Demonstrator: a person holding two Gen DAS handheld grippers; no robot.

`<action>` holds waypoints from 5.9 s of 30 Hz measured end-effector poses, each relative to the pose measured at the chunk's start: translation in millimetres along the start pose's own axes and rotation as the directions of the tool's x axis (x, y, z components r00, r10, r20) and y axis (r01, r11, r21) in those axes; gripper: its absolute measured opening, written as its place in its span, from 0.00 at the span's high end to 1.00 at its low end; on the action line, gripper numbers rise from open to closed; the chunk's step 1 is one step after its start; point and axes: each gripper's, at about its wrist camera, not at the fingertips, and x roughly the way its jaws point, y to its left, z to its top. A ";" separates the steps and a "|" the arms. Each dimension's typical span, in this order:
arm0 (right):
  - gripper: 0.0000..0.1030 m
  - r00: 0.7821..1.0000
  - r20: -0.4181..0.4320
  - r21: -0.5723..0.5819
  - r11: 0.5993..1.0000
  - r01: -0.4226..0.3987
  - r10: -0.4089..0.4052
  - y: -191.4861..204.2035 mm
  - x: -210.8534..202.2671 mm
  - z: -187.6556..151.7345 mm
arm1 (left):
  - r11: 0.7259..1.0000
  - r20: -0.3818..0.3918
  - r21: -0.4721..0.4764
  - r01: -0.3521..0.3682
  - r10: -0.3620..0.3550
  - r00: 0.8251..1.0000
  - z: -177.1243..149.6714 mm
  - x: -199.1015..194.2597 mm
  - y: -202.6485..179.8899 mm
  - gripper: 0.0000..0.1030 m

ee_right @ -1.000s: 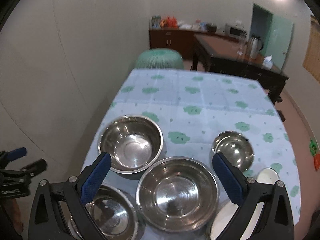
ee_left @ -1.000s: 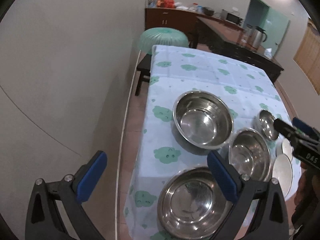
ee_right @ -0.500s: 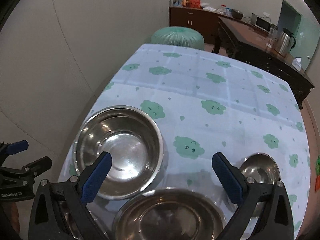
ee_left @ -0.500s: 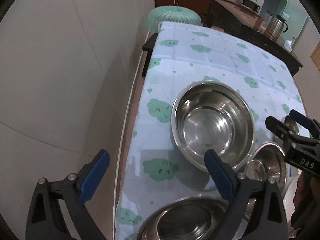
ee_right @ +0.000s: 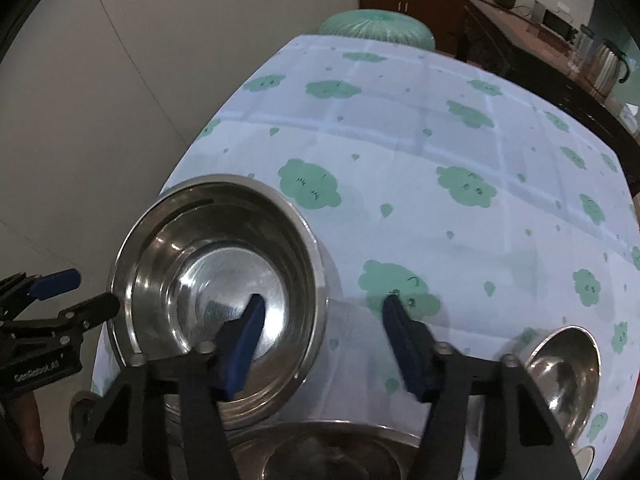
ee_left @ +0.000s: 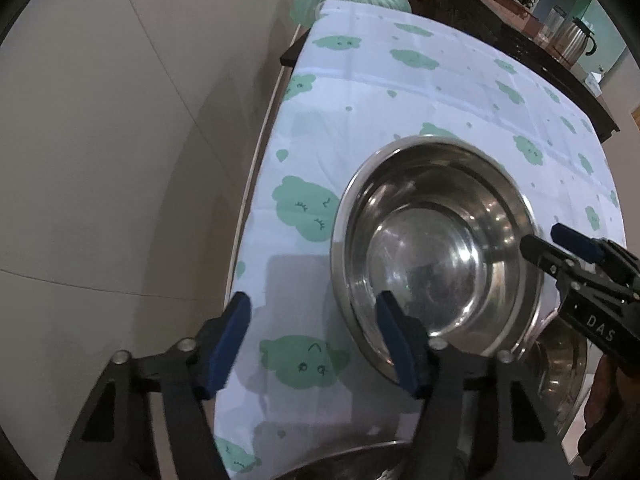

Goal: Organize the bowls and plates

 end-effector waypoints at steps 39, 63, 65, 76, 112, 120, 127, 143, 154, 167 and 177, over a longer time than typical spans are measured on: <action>0.85 0.998 -0.050 -0.064 0.997 -0.042 0.038 14.6 1.1 10.3 | 1.000 0.034 0.026 -0.003 0.002 0.999 5.6 -14.0 -8.7 0.87; 0.85 0.998 0.006 -0.119 0.991 -0.057 0.059 47.9 -53.8 -5.6 | 1.000 0.090 -0.006 0.001 0.000 0.996 -27.7 -66.3 13.4 0.88; 0.85 0.998 0.007 -0.120 0.991 -0.060 0.062 49.8 -56.5 -8.1 | 1.000 0.095 -0.007 0.001 0.000 0.995 -30.0 -69.5 14.5 0.88; 0.85 0.998 0.016 -0.134 0.989 -0.062 0.065 62.9 -72.1 -25.8 | 1.000 0.112 -0.009 -0.004 0.005 0.994 -49.7 -83.6 21.8 0.88; 0.85 0.998 0.010 -0.147 0.987 -0.061 0.063 90.4 -104.9 -87.1 | 1.000 0.119 0.013 0.003 -0.004 0.993 -110.6 -105.6 33.7 0.88; 0.85 0.998 0.003 -0.148 0.987 -0.061 0.062 94.5 -106.3 -99.4 | 1.000 0.109 0.022 0.011 -0.013 0.994 -127.8 -104.1 36.7 0.88; 0.85 0.998 -0.013 -0.143 0.988 -0.063 0.062 97.0 -103.3 -113.8 | 0.999 0.092 0.038 0.013 -0.017 0.996 -141.5 -101.5 37.7 0.88; 0.85 0.998 -0.050 -0.132 0.990 -0.055 0.049 103.0 -95.6 -138.3 | 0.997 0.051 0.077 0.013 -0.017 0.999 -161.3 -91.5 39.7 0.88; 0.84 0.997 -0.068 -0.123 0.991 -0.054 0.045 103.9 -91.2 -149.4 | 0.995 0.033 0.099 0.028 -0.031 0.999 -167.9 -87.1 40.1 0.88; 0.84 0.994 -0.097 -0.127 0.991 -0.052 0.040 103.1 -80.9 -158.4 | 0.993 0.006 0.111 0.029 -0.030 1.000 -168.7 -76.4 39.0 0.88; 0.84 0.993 -0.111 -0.133 0.990 -0.056 0.041 101.7 -76.1 -159.7 | 0.994 -0.005 0.107 0.030 -0.030 1.000 -169.6 -69.8 39.1 0.88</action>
